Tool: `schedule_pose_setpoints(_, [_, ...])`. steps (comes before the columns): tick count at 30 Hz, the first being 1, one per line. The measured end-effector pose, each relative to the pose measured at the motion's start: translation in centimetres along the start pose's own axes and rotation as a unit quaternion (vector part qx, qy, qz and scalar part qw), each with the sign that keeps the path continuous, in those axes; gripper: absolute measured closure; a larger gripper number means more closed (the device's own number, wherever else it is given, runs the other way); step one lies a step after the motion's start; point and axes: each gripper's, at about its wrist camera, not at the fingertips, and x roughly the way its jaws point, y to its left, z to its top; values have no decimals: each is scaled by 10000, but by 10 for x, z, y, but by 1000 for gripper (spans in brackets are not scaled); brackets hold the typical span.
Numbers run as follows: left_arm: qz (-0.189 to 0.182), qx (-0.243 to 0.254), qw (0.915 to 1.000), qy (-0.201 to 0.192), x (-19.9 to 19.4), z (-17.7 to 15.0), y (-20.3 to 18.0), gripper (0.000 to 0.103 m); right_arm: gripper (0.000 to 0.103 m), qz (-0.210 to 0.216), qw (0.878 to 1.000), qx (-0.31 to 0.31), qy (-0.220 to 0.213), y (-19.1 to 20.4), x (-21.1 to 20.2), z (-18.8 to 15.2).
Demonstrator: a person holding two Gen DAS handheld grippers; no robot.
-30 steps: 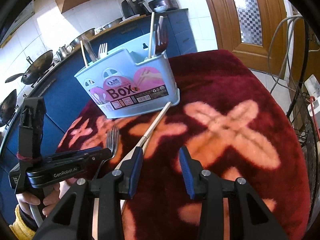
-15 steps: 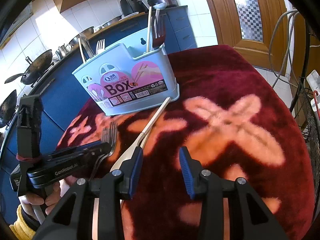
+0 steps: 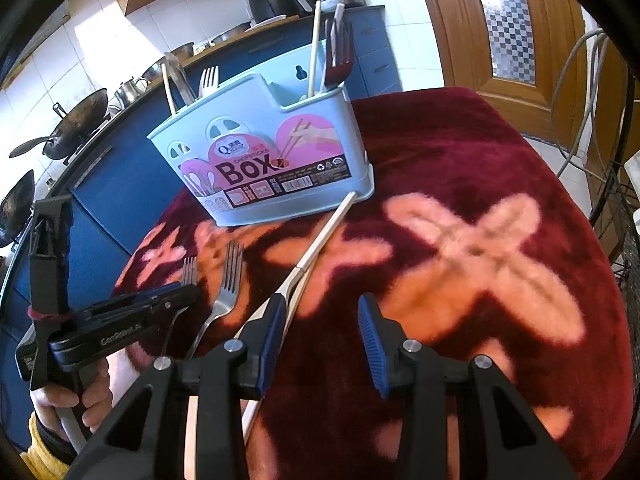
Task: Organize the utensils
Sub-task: 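Grasp a steel fork with the left tool while the right tool grasps a white plastic spoon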
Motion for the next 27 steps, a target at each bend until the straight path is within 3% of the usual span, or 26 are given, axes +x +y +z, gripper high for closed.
schedule_pose_setpoints(6, [-371, -193, 9989, 190, 6, 5, 10, 74, 62, 123, 9996, 125, 212, 0, 24, 18])
schedule_pose_setpoints(16, [-709, -287, 9969, 199, 14, 14, 19, 74, 62, -26, 9984, 312, 471, -5, 62, 41])
schedule_pose_setpoints(18, [-729, -292, 9967, 189, 15, 15, 20, 74, 67, -64, 9983, 338, 475, -6, 67, 43])
schedule_pose_setpoints(20, [-661, -251, 9974, 156, 15, 15, 19, 82, 83, -173, 9984, 315, 446, -6, 69, 44])
schedule_pose_setpoints(27, [-779, -368, 9963, 31, 6, 11, 22, 82, 92, 7, 9982, 505, 329, -15, 59, 44])
